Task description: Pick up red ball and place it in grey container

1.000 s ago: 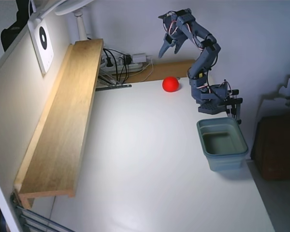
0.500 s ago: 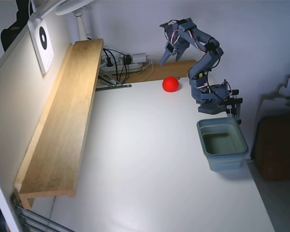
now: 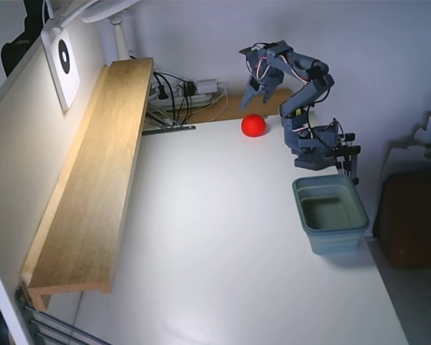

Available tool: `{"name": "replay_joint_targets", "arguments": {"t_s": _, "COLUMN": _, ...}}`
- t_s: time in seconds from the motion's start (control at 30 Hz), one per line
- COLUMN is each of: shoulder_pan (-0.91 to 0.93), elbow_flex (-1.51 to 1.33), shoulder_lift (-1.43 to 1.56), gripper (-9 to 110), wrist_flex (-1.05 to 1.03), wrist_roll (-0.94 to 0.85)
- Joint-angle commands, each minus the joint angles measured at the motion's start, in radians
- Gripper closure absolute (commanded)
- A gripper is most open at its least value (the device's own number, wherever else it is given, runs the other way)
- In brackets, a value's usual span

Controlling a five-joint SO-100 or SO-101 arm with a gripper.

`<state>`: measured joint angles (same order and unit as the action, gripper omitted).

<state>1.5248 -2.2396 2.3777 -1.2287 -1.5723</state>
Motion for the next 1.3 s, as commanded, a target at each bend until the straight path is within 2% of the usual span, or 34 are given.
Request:
{"name": "replay_joint_targets", "arguments": {"t_s": 0.0, "shoulder_pan": -0.003, "elbow_flex": -0.033, "shoulder_lift": 0.038, "gripper": 63, "wrist_flex": 0.039, "wrist_roll": 0.002}}
{"name": "replay_joint_targets", "arguments": {"t_s": 0.2, "shoulder_pan": -0.003, "elbow_flex": -0.110, "shoulder_lift": 0.048, "gripper": 63, "wrist_flex": 0.105, "wrist_roll": 0.002}}
{"name": "replay_joint_targets", "arguments": {"t_s": 0.8, "shoulder_pan": -0.003, "elbow_flex": -0.116, "shoulder_lift": 0.032, "gripper": 63, "wrist_flex": 0.128, "wrist_roll": 0.002}}
{"name": "replay_joint_targets", "arguments": {"t_s": 1.27, "shoulder_pan": -0.003, "elbow_flex": -0.029, "shoulder_lift": -0.226, "gripper": 63, "wrist_flex": 0.298, "wrist_roll": 0.002}}
